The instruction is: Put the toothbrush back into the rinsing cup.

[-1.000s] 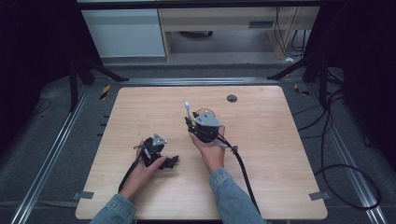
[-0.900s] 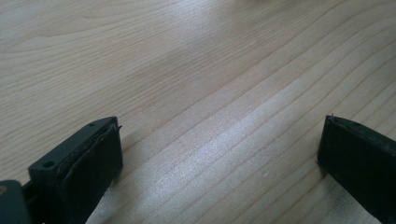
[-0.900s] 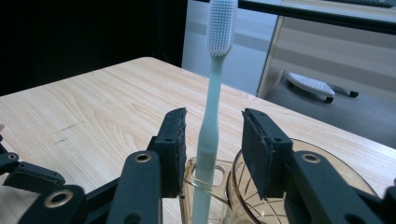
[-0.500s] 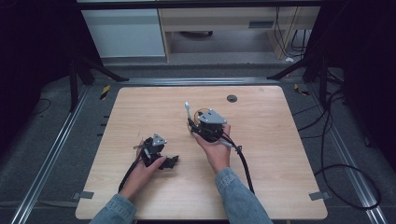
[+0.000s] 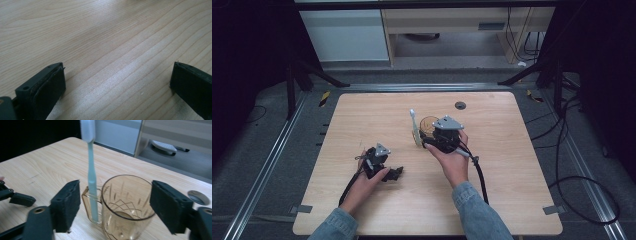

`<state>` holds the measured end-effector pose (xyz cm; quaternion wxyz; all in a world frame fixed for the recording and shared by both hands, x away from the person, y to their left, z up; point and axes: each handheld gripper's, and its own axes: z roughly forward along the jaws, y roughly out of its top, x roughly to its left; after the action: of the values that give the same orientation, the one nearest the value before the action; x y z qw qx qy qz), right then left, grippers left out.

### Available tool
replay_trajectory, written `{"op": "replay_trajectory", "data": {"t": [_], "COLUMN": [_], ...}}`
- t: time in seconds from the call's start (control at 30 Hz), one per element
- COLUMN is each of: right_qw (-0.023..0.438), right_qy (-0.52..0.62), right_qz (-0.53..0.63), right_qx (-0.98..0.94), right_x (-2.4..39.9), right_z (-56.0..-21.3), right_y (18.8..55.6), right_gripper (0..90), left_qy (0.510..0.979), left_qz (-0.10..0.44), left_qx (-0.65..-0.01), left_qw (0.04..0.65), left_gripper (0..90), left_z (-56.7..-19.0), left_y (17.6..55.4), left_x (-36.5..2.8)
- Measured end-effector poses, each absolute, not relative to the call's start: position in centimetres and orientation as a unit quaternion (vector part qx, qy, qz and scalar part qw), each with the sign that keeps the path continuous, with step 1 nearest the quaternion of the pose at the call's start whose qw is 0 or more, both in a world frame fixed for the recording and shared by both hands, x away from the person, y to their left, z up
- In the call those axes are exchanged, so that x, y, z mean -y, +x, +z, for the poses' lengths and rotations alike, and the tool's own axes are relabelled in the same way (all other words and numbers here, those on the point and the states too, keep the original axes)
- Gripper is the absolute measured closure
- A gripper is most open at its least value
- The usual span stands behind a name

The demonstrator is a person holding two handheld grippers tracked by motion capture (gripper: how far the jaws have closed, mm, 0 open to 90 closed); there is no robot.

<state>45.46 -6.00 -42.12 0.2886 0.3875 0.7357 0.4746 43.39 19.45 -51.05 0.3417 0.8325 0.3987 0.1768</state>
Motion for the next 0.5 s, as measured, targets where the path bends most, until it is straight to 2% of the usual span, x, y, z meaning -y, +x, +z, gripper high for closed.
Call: {"op": "replay_trajectory", "data": {"t": [0.17,0.5], "right_qw": [0.279,0.272], "right_qy": [0.403,0.410], "right_qz": [0.459,0.451], "right_qx": [-0.741,-0.745], "right_x": [6.8,9.1], "right_z": [-41.7,-40.9], "right_y": [45.5,45.1], "right_gripper": [11.1,7.0], "left_qy": [0.833,0.833], "left_qz": [0.176,0.176], "left_qx": [-0.399,-0.399], "left_qw": [0.340,0.342], "left_gripper": [0.0,0.0], "left_z": [-51.0,-51.0], "left_y": [43.3,43.3], "left_x": [-19.4,-19.4]}}
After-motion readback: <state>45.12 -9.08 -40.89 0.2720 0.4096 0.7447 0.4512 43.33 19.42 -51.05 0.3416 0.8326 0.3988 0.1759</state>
